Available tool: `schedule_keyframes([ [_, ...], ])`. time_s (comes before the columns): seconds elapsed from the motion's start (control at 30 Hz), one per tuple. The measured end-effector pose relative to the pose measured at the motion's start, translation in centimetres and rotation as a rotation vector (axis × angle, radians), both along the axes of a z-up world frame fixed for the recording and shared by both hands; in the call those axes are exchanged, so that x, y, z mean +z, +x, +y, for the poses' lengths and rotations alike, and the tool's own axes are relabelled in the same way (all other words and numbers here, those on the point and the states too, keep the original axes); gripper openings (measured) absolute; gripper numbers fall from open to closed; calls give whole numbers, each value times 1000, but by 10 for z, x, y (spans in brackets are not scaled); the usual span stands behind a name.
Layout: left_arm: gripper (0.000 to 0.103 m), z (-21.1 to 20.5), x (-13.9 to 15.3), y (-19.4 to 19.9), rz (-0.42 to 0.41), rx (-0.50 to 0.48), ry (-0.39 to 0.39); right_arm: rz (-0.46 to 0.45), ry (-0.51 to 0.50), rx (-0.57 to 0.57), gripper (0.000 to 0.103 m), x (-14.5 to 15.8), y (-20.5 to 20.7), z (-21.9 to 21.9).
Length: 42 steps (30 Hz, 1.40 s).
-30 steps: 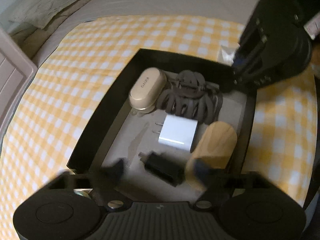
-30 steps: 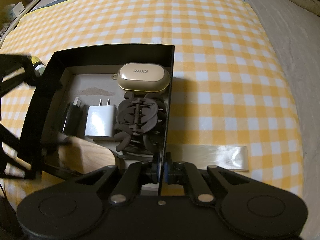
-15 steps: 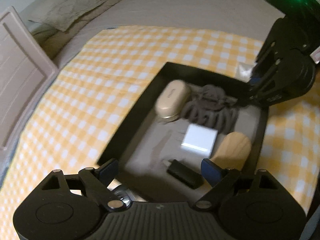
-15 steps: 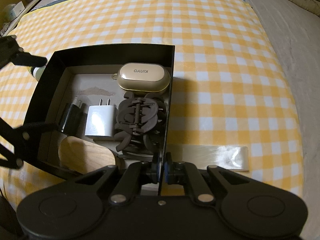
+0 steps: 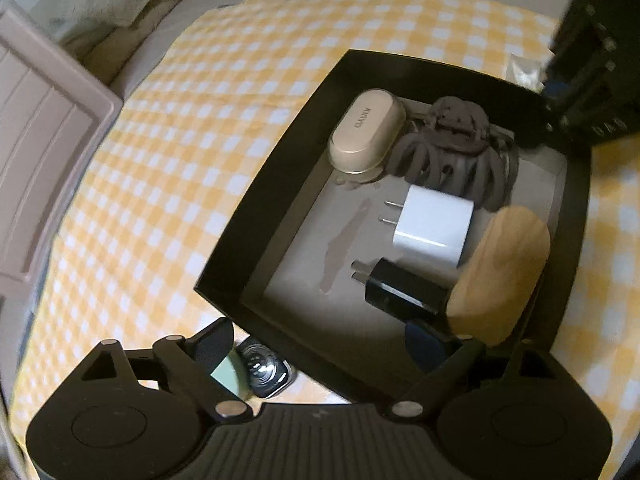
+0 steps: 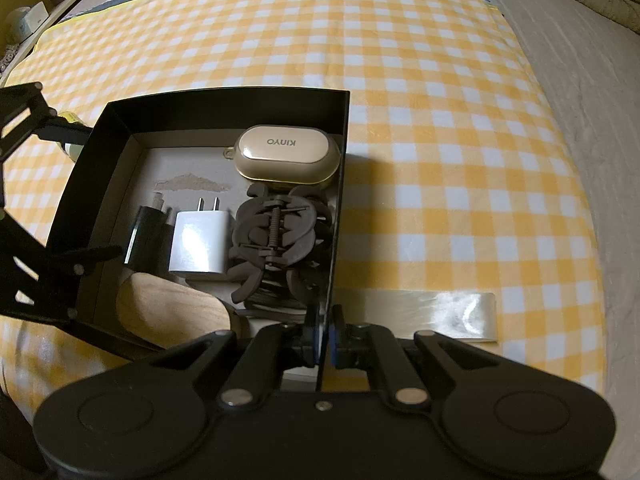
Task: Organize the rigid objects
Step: 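Carry the black charger into the box beside the white charger, then release the black charger and move the left tool back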
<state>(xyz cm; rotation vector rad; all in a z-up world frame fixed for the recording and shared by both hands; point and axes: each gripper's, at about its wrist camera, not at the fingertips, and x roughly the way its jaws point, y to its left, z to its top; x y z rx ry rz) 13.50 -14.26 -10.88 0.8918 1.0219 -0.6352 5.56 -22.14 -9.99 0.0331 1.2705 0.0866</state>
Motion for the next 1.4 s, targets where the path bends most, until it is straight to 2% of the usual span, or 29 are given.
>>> schedule_keyframes([
  [0.2,93,5,1,9,36,72,-82,0,-2,1,5,0,0,1],
  [0.47,93,8,12,9,35,95,-138,0,-2,0,5,0,-1,1],
  [0.63,93,14,30,3,37,128,-230,0,0,0,5,0,0,0],
  [0.83,93,24,52,-6,66,212,-368,-1,-1,1,5,0,0,-1],
  [1.0,94,30,67,-16,71,265,-429,0,-2,0,5,0,0,-1],
  [1.17,100,42,80,-22,83,348,-508,0,-3,-1,5,0,1,-2],
  [1.4,103,67,94,-25,21,451,-597,0,-3,-1,5,0,0,0],
])
